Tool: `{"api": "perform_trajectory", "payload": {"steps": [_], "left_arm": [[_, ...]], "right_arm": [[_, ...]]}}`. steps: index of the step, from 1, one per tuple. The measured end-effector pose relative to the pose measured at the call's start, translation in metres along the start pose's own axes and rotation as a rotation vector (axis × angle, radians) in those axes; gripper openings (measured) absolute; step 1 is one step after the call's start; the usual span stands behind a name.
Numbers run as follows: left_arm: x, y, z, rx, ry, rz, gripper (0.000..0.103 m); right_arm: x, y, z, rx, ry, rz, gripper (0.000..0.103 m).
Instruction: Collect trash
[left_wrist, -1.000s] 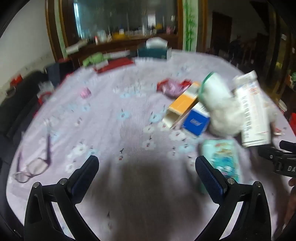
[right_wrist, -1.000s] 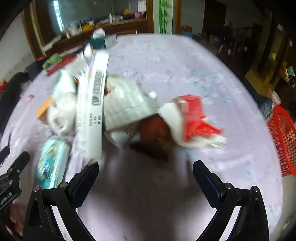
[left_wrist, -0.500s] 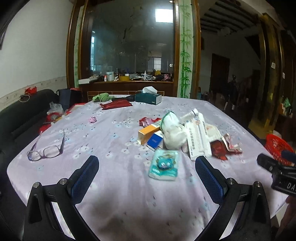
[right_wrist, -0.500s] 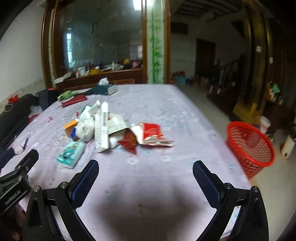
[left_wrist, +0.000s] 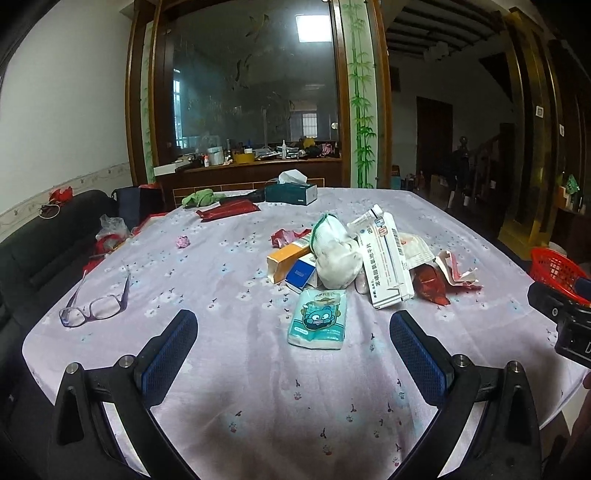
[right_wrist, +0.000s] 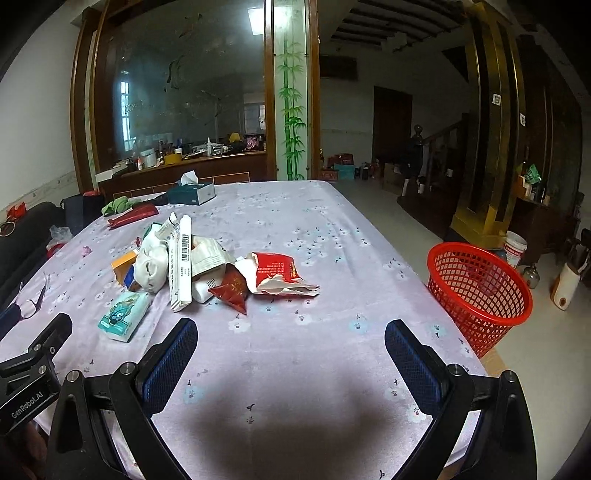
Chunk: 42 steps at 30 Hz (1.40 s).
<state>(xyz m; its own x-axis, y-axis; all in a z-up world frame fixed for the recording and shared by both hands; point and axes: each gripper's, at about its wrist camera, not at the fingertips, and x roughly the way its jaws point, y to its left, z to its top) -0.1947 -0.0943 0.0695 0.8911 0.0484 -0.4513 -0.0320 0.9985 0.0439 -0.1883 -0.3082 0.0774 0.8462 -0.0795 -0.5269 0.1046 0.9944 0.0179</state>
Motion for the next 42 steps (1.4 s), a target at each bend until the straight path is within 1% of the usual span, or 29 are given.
{"api": "perform_trajectory", "payload": {"steps": [5, 14, 33, 42], "left_arm": [[0.000, -0.006, -0.003, 0.017, 0.008, -0.001, 0.103], [0.002, -0.011, -0.002, 0.028, 0.014, -0.007, 0.103], [0.005, -0.012, -0.002, 0.033, 0.029, -0.012, 0.103], [0.011, -0.007, -0.003, 0.035, 0.046, -0.009, 0.103]], "right_arm": [[0.003, -0.003, -0.002, 0.003, 0.012, 0.004, 0.103], [0.002, -0.001, -0.002, -0.003, 0.005, 0.002, 0.103], [0.002, 0.001, -0.003, -0.003, 0.007, 0.002, 0.103], [0.008, 0.003, -0.004, -0.007, 0.022, 0.014, 0.103]]}}
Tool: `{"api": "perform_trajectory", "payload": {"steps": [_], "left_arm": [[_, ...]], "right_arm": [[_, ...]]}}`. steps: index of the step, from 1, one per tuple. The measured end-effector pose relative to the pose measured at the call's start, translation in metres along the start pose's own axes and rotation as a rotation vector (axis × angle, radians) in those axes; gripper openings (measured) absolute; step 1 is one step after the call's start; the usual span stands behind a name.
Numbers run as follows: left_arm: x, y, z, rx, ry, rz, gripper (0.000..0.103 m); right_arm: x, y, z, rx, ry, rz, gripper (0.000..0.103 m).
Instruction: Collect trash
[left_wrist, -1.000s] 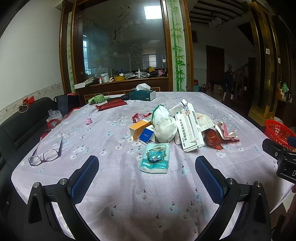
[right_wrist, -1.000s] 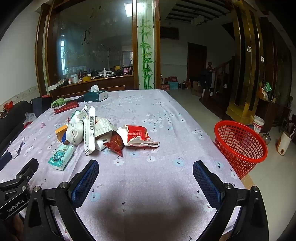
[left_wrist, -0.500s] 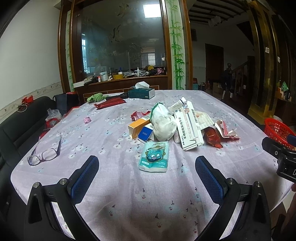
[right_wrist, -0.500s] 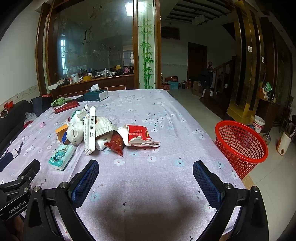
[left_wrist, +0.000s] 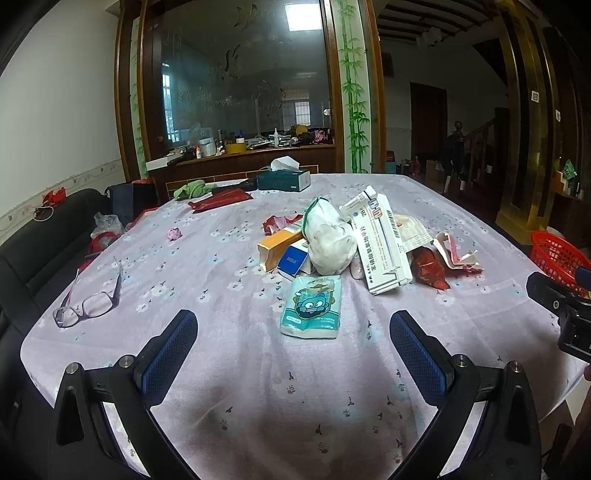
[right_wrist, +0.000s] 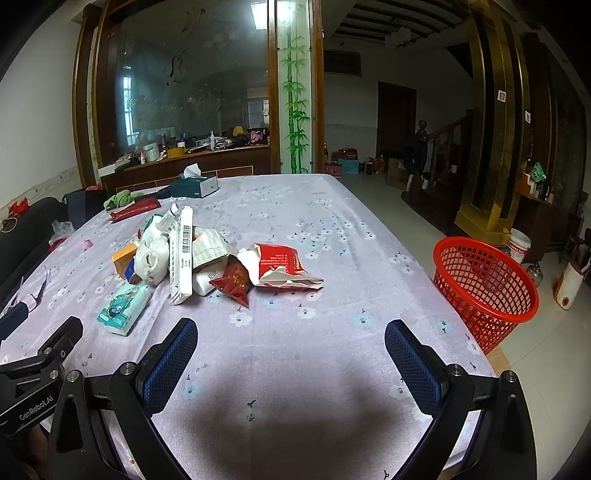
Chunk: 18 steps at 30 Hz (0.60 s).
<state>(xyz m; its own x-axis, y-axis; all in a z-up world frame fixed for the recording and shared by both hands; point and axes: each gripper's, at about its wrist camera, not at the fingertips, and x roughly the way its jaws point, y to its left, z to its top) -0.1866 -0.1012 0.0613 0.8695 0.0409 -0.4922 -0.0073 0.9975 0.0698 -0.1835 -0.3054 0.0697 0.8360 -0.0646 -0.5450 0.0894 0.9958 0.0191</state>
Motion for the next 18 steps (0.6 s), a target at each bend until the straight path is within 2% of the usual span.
{"api": "perform_trajectory", "payload": {"steps": [5, 8, 10, 12, 15, 18], "left_arm": [[0.005, 0.009, 0.004, 0.009, 0.013, -0.008, 0.103], [0.011, 0.025, 0.014, 0.009, 0.041, -0.024, 0.103], [0.016, 0.038, 0.022, -0.001, 0.058, -0.027, 0.103], [0.025, 0.058, 0.034, -0.022, 0.090, -0.040, 0.103], [0.040, 0.087, 0.051, -0.042, 0.122, -0.044, 0.103], [0.060, 0.117, 0.071, -0.052, 0.141, -0.009, 0.103]], "right_arm": [[0.004, 0.001, 0.003, -0.001, 0.013, 0.047, 0.099], [0.010, 0.005, 0.010, -0.023, 0.042, 0.155, 0.097], [0.016, 0.008, 0.017, -0.034, 0.067, 0.225, 0.092], [0.025, 0.013, 0.023, -0.038, 0.110, 0.294, 0.077], [0.043, 0.017, 0.031, -0.023, 0.176, 0.357, 0.065], [0.051, 0.019, 0.036, 0.000, 0.199, 0.387, 0.065]]}}
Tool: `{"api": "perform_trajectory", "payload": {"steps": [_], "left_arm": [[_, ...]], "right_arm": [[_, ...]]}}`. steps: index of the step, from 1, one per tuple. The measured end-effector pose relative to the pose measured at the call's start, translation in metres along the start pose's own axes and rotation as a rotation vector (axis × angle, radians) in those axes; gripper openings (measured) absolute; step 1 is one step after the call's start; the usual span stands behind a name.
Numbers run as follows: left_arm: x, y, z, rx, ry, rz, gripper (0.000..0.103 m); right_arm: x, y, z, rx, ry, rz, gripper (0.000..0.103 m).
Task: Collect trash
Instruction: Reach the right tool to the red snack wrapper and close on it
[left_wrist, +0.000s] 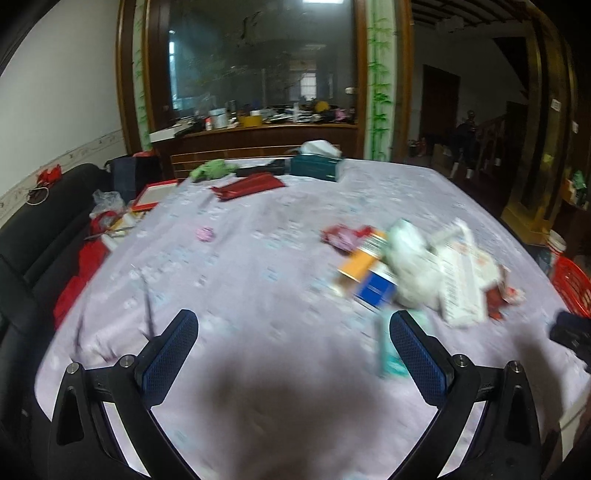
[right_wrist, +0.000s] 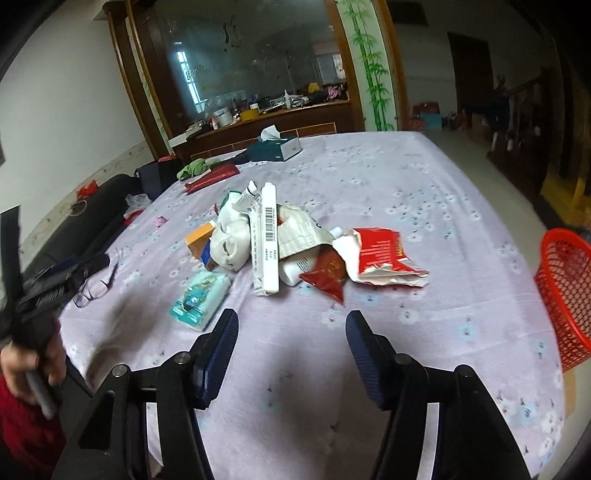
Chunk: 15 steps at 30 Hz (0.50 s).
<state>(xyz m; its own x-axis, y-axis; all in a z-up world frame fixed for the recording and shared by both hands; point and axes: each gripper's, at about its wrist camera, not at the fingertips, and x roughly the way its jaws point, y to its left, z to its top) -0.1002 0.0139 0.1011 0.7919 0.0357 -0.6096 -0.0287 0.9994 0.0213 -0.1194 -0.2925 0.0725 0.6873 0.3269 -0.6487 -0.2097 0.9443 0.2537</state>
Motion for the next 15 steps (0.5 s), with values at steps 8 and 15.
{"api": "perform_trajectory", "payload": {"steps": [8, 15], "left_arm": [[0.101, 0.083, 0.062, -0.178, 0.182, 0.006, 0.071], [0.198, 0.123, 0.091, -0.300, 0.306, 0.023, 0.053]], "right_arm": [[0.005, 0.001, 0.012, 0.010, 0.008, 0.050, 0.065], [0.015, -0.001, 0.024, 0.023, 0.025, 0.076, 0.063]]}}
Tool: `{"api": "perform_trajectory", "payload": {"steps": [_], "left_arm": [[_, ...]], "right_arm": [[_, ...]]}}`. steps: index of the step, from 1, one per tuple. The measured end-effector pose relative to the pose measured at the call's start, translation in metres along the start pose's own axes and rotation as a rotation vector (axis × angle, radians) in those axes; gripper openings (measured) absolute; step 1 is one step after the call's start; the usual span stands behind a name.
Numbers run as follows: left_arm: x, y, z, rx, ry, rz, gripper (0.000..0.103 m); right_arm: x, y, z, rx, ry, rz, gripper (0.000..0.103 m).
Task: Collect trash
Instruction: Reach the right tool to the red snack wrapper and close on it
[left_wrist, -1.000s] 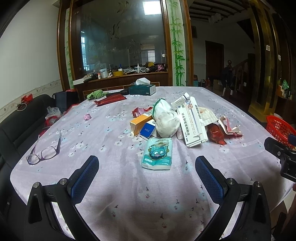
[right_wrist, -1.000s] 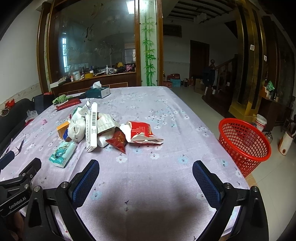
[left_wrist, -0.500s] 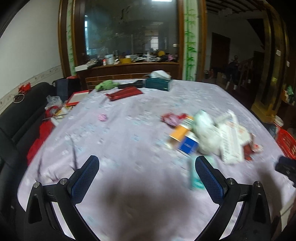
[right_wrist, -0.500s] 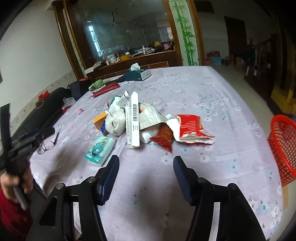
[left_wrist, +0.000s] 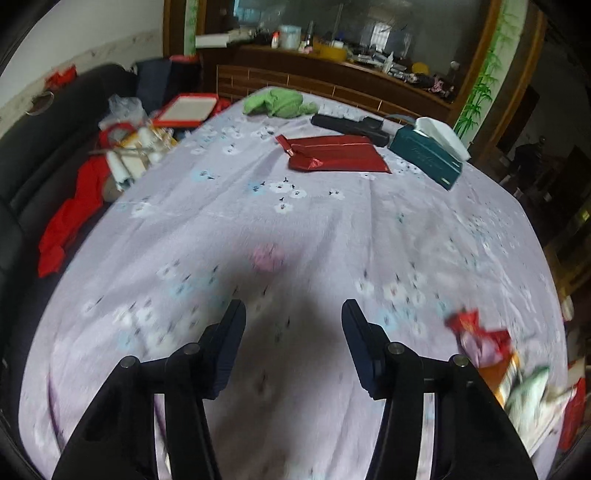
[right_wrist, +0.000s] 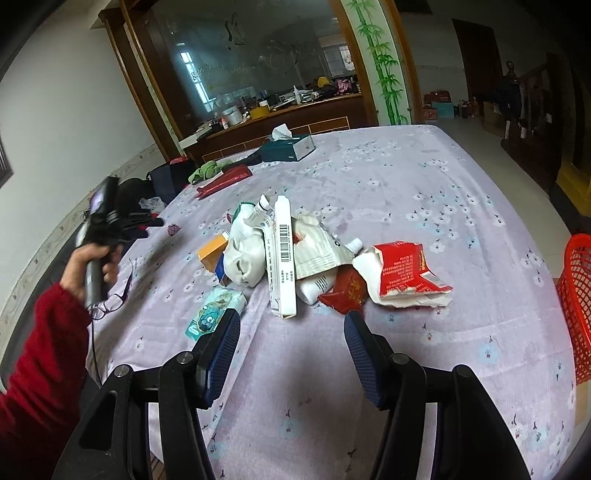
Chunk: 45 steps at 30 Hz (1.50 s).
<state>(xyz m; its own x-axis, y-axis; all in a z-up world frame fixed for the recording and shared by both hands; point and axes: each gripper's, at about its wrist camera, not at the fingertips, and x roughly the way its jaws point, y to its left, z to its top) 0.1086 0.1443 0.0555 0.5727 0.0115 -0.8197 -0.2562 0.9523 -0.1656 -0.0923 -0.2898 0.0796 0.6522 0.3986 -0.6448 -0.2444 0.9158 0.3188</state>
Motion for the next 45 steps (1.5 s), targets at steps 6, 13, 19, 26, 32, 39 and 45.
{"api": "perform_trajectory", "payload": {"steps": [6, 13, 19, 26, 32, 39, 45], "left_arm": [[0.038, 0.009, 0.027, -0.053, 0.048, 0.049, 0.053], [0.065, 0.003, 0.027, -0.034, 0.087, 0.055, 0.043], [0.066, 0.004, 0.021, -0.033, 0.072, 0.042, 0.003], [0.012, -0.022, -0.001, 0.073, -0.023, -0.031, 0.003], [-0.050, -0.061, -0.037, 0.175, -0.096, -0.134, 0.003], [-0.096, -0.102, -0.084, 0.272, -0.145, -0.250, 0.003], [-0.114, -0.136, -0.121, 0.351, -0.153, -0.315, 0.003]], "right_arm": [[0.003, -0.014, 0.006, 0.037, 0.001, -0.005, 0.063], [0.004, -0.049, 0.016, 0.127, 0.013, -0.032, 0.054], [0.004, -0.074, 0.022, 0.181, 0.010, -0.068, 0.047], [0.025, -0.086, 0.029, 0.184, 0.064, -0.098, 0.045], [0.030, -0.078, 0.019, 0.111, 0.081, -0.171, 0.045], [0.016, -0.128, 0.008, 0.429, 0.081, -0.031, 0.048], [0.034, -0.157, 0.002, 0.651, 0.135, 0.081, 0.050]]}}
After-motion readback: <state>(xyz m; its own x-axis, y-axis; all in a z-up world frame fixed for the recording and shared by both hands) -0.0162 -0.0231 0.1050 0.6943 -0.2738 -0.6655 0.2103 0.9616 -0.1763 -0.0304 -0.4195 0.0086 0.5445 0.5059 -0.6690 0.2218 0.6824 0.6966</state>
